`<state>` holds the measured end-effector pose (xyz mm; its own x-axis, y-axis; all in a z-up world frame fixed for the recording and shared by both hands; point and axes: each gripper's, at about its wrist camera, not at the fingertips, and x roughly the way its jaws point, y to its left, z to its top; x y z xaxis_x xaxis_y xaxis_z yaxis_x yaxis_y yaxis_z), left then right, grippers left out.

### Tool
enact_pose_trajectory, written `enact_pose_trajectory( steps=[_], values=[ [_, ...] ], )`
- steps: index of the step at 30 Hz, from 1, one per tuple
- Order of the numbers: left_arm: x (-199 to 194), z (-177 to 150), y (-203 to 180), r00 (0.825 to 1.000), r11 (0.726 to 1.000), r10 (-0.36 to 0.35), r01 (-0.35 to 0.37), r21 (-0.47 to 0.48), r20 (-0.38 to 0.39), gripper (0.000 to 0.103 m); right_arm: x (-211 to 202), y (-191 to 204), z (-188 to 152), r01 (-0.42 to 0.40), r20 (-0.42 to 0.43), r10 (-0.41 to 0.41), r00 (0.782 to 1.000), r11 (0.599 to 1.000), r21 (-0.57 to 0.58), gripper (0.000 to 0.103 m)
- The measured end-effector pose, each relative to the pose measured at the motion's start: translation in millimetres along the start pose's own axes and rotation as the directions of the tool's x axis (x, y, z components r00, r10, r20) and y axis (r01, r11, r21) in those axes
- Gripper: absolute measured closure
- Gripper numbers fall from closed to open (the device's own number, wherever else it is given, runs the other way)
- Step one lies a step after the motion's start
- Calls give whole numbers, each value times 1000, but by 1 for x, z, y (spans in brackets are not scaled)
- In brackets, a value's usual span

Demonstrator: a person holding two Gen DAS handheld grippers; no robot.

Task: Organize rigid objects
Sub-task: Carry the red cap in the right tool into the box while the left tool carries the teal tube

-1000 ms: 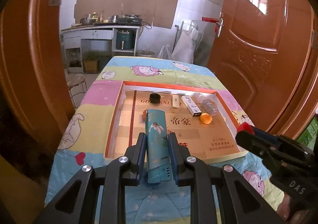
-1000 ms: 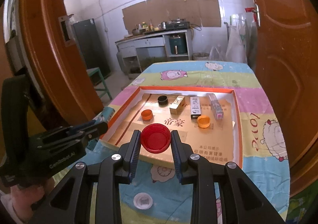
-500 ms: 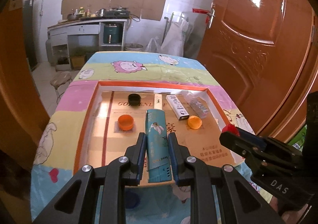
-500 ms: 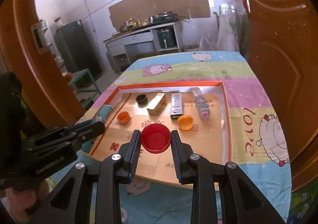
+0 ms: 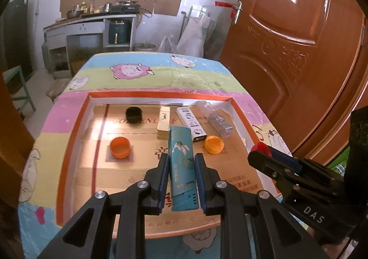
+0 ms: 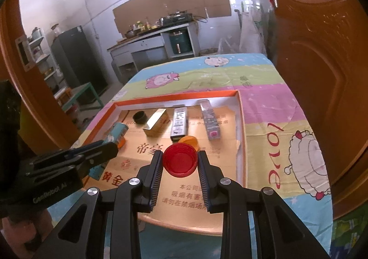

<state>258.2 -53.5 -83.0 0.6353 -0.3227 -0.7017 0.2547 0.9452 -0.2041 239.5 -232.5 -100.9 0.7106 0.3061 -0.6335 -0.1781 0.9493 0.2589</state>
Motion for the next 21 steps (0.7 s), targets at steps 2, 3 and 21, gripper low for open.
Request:
enact_pose_trajectory(
  steps=[2,3,21],
  values=[
    [6,1,-1,1000,1000,-8,8,2,-12,80,3,-3,1,1,-3,-1,1000,1000,6,72],
    [9,1,-2,1000,1000,-14,14,1,-18,80,5,-5,1,2,-6,-2,1000,1000,8,72],
    [46,3,-2,996,1000,-12,13,4,-91,80,38,-16,1,22,-60,-21,998,1000,20,72]
  ],
)
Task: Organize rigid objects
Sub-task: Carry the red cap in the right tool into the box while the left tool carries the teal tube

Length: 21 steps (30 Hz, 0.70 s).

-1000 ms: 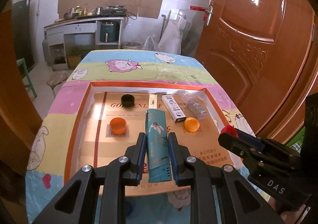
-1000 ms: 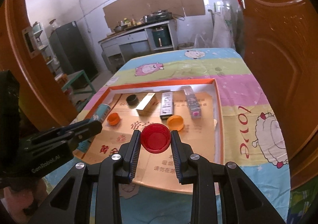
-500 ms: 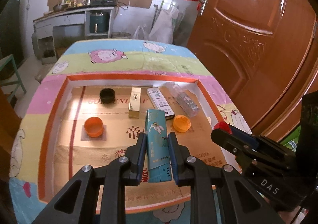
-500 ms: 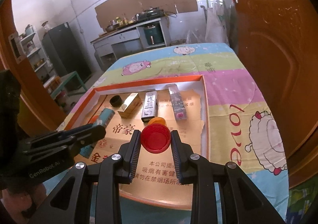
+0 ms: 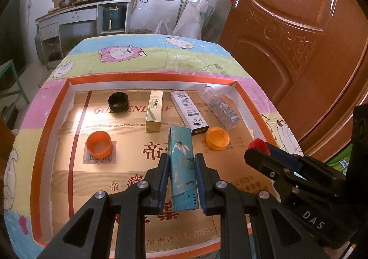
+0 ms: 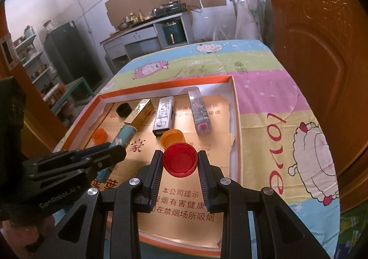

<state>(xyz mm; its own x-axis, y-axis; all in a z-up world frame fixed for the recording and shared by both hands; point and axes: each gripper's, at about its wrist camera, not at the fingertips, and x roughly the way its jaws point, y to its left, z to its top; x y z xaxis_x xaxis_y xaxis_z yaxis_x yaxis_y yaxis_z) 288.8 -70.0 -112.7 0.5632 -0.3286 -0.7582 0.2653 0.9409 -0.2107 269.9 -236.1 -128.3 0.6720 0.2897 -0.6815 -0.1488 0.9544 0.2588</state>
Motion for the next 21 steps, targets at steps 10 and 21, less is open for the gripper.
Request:
enact_pose_trajectory(
  steps=[10,21],
  values=[
    [7,-2,2,1000,1000,8,-8,2,-10,80,11,4,-3,48,-34,-50,998,998,-32,72],
    [17,-5,8,1000,1000,3,-3,-5,-24,80,19,9,-6,64,-61,-67,996,997,-51,72]
  ],
)
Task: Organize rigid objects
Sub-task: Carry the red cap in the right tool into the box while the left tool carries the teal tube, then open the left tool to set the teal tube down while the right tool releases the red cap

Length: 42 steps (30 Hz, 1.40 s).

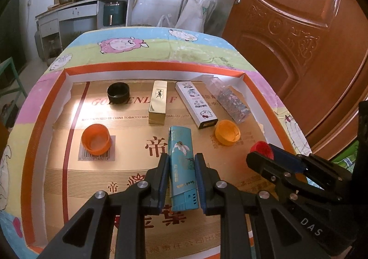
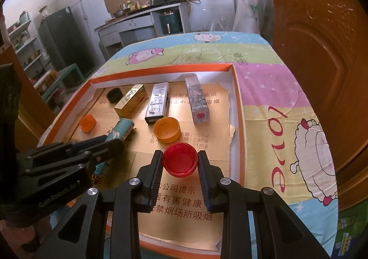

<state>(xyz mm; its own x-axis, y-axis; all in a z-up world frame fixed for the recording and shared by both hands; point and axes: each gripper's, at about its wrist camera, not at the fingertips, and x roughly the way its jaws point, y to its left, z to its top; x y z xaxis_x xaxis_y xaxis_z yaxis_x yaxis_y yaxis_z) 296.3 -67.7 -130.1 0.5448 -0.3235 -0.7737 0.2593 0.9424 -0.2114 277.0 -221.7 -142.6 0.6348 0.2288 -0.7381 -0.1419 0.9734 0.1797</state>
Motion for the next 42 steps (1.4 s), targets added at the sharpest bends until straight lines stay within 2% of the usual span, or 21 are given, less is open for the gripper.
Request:
enact_pose_trajectory(
  steps=[12,19,23,26,32,42],
  values=[
    [2,-1,4,1000,1000,-28,28,-10,3,80,5,7,-2,34,-3,-35,999,998,-43,72],
    [-2,0,5,1000,999,-31,31,-24,8,73,6,6,-3,39,4,-39,999,998,-48,71],
    [-10,-2,3,999,999,-35,36,-19,17,73,6,7,-3,44,6,-44,999,997,-60,58],
    [-21,-2,1,998,999,-41,42,-17,42,73,4,7,-4,44,5,-44,999,998,-54,57],
    [-45,-4,1,995,998,-51,53,-21,85,73,-23,7,-3,35,66,-33,997,999,-26,57],
    [-86,-23,11,991,998,-42,49,-48,129,73,-59,18,-19,31,83,-30,996,1000,-7,57]
  ],
)
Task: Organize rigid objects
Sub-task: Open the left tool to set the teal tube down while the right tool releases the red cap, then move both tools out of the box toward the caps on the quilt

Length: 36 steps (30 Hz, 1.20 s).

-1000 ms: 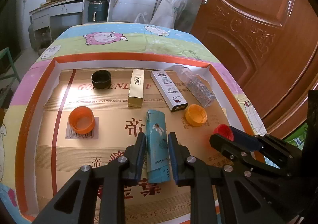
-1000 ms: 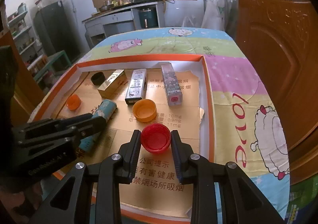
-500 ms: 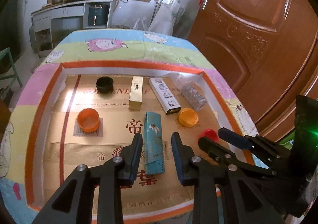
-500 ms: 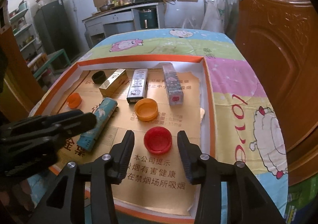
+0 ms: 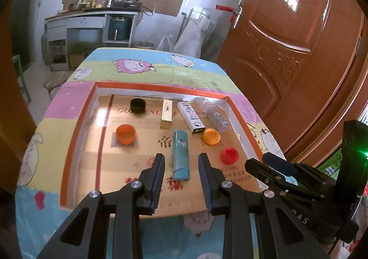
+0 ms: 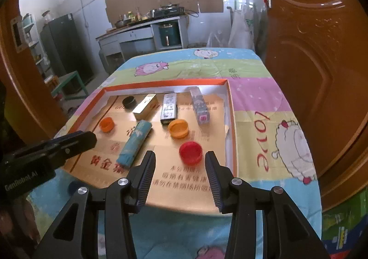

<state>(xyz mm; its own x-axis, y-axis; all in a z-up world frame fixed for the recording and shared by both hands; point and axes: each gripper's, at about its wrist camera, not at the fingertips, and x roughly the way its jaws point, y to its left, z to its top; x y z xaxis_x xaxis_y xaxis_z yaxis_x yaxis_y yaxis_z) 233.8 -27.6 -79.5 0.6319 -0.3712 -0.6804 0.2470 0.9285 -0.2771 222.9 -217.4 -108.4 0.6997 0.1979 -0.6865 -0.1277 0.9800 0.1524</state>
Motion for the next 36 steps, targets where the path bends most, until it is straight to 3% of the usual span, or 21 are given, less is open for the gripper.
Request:
enact_pose_trajectory(
  steps=[36],
  values=[
    [-122,-56,35,987,997,64,-58,-42,147,73,-101,61,-49,2,76,2,997,998,-59,57]
  ],
)
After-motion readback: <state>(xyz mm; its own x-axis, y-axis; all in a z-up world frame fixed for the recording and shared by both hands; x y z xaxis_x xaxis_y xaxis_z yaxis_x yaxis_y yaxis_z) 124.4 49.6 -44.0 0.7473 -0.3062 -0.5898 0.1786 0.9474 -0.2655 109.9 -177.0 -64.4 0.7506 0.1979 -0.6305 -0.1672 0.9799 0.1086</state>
